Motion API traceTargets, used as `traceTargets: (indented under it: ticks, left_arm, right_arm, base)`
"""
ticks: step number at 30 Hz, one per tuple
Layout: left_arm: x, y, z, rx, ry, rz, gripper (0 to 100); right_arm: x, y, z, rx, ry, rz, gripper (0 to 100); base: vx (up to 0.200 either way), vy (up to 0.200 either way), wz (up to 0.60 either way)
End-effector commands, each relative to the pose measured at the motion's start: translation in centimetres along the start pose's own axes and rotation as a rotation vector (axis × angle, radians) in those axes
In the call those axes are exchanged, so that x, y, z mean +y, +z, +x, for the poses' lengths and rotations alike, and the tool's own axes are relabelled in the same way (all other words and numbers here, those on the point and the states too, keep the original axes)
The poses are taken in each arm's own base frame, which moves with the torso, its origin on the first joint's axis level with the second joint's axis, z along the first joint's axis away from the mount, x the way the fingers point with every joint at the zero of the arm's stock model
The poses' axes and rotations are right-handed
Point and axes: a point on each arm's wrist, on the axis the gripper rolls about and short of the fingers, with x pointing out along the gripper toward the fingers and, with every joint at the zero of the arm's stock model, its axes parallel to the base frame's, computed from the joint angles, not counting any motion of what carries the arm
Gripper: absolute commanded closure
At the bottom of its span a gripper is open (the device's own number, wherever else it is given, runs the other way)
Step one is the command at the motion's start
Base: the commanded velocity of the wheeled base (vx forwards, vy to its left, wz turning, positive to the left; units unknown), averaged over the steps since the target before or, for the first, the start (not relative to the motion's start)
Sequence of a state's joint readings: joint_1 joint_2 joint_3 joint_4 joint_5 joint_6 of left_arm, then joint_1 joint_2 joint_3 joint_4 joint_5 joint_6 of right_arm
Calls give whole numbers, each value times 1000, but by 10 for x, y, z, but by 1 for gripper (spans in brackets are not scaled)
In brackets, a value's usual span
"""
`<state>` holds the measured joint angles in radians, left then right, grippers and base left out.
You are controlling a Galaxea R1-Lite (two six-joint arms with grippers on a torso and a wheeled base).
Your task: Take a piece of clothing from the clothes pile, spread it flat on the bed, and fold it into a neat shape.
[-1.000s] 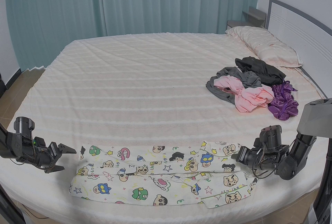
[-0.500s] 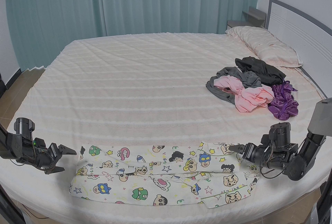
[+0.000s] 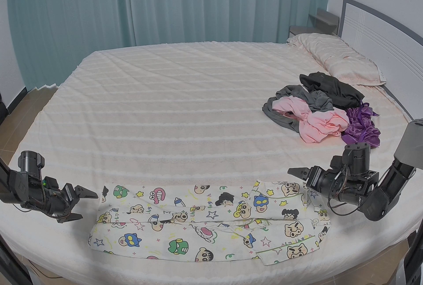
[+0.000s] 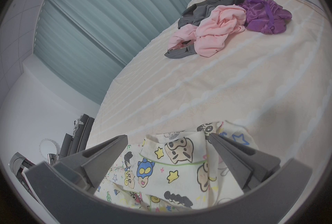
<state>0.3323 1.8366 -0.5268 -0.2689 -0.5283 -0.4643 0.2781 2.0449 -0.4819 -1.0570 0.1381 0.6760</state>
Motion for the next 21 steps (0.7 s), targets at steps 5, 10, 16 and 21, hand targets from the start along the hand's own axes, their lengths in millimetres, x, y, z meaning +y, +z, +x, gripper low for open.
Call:
traceTargets:
  ticks: [5, 10, 16, 21]
  left_arm:
    - [0, 0, 0, 1, 0, -1, 0]
    - [0, 0, 0, 1, 0, -1, 0]
    - [1, 0, 0, 2, 0, -4, 0]
    - [1, 0, 0, 2, 0, -2, 0]
  right_arm:
    - [-11, -9, 31, 43, -25, -5, 0]
    - [-13, -10, 38, 50, -29, -14, 100]
    - [-14, -9, 36, 42, -33, -9, 100]
    - [-10, -1, 30, 6, -21, -10, 100]
  base:
    - [0, 0, 0]
    - [0, 0, 0]
    - [0, 0, 0]
    - [0, 0, 0]
